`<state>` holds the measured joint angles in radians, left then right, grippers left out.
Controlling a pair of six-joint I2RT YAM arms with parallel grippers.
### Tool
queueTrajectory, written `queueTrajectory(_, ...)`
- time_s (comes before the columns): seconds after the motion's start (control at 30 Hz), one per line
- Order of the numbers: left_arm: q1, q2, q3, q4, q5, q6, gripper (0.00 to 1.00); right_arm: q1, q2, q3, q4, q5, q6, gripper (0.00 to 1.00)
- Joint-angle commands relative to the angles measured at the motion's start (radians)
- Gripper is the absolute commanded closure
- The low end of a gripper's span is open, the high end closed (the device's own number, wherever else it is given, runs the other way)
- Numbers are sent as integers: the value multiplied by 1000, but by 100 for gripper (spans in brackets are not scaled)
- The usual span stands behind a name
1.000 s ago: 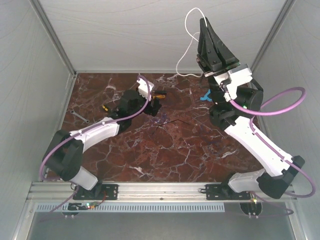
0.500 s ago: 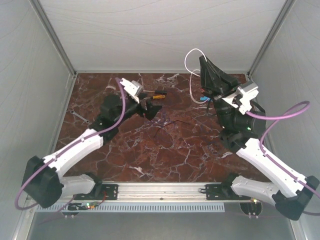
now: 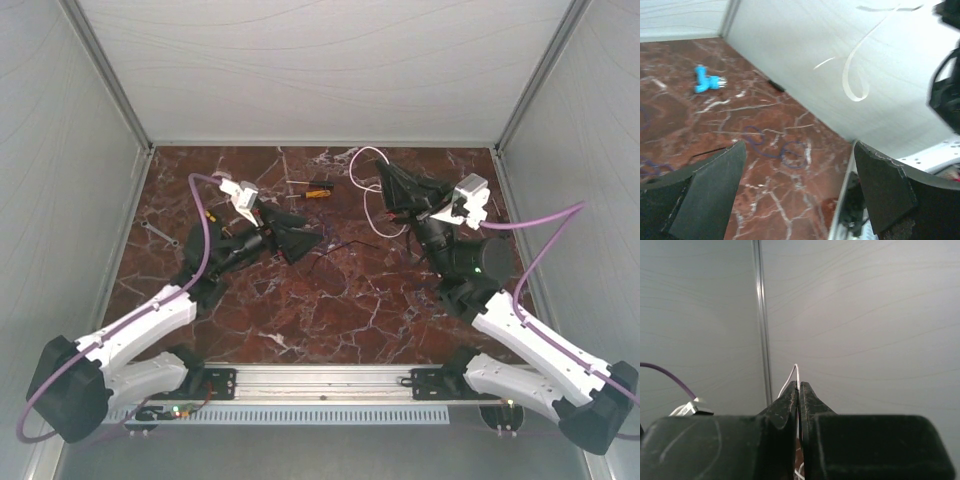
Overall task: Zip-tie the wires
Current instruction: Straighten the cable at the center of the board.
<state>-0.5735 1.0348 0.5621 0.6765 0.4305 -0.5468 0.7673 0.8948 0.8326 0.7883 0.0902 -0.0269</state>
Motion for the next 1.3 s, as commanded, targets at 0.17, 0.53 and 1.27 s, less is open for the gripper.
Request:
queueTrajectory(0.17,-112,97,70,219,23,-126,12,6,-21,-56,20,12,151,100)
queueTrajectory(0.53,-205,314,204,283,2,-116,19,7,-35,-68,13,1,204,100)
queueTrajectory(1.27,-258,183,311,-195,-161,506,100,6,-314,-151,-445,12,306,29)
